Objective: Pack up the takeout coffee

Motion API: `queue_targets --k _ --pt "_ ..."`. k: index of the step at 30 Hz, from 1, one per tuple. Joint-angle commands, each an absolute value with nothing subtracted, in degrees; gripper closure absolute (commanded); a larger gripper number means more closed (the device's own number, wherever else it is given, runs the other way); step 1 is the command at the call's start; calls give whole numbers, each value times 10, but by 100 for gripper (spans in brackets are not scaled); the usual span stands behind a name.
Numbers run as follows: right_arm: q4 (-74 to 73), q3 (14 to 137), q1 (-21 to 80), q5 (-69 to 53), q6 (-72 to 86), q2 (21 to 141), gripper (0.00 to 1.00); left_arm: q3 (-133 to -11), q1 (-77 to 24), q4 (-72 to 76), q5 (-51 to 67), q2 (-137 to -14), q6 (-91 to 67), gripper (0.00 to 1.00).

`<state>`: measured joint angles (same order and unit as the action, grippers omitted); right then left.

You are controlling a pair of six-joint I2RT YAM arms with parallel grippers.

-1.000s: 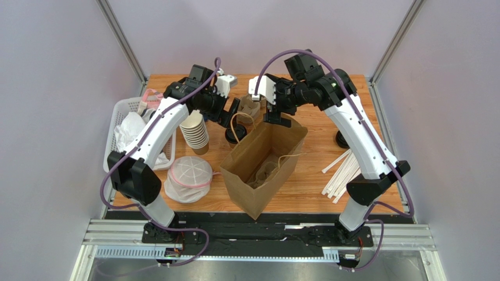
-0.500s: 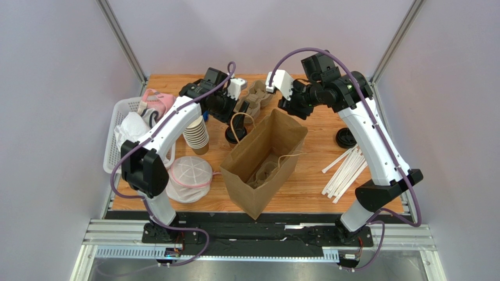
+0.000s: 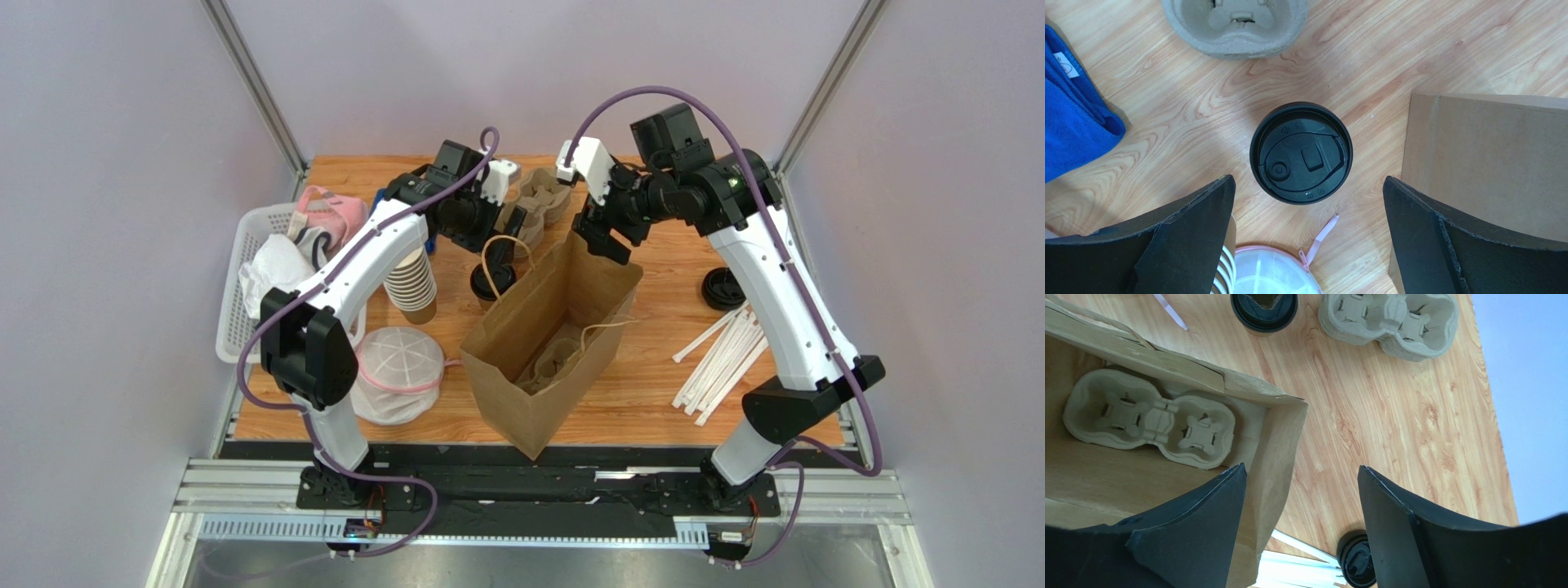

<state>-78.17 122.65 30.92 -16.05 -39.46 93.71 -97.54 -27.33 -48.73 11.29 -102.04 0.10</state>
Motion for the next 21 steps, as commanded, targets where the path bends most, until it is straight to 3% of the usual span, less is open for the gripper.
queue_targets --k 1,7,9,10,13,15,16,21 --pt "-955 1198 305 -181 -362 926 28 -997 -275 -468 112 -1013 -7 1" --pt "-955 1167 290 -170 -357 926 35 -998 -276 -469 121 -1022 -11 1" --pt "-955 1160 289 -154 -363 922 43 -999 -279 -475 118 -1027 -9 1" --pt "-955 1158 288 -150 -365 916 48 -999 -279 -476 109 -1027 -4 1" --pt "-955 1158 286 -138 -371 905 75 -1000 -284 -479 95 -1032 0 1" --pt "-955 1157 280 -129 -376 899 84 -1003 -287 -482 86 -1037 0 1" --pt "-955 1154 277 -126 -379 896 97 -1004 -289 -483 84 -1039 -1 3" --pt "-955 1142 266 -97 -396 868 100 -1019 -301 -495 58 -1063 15 4"
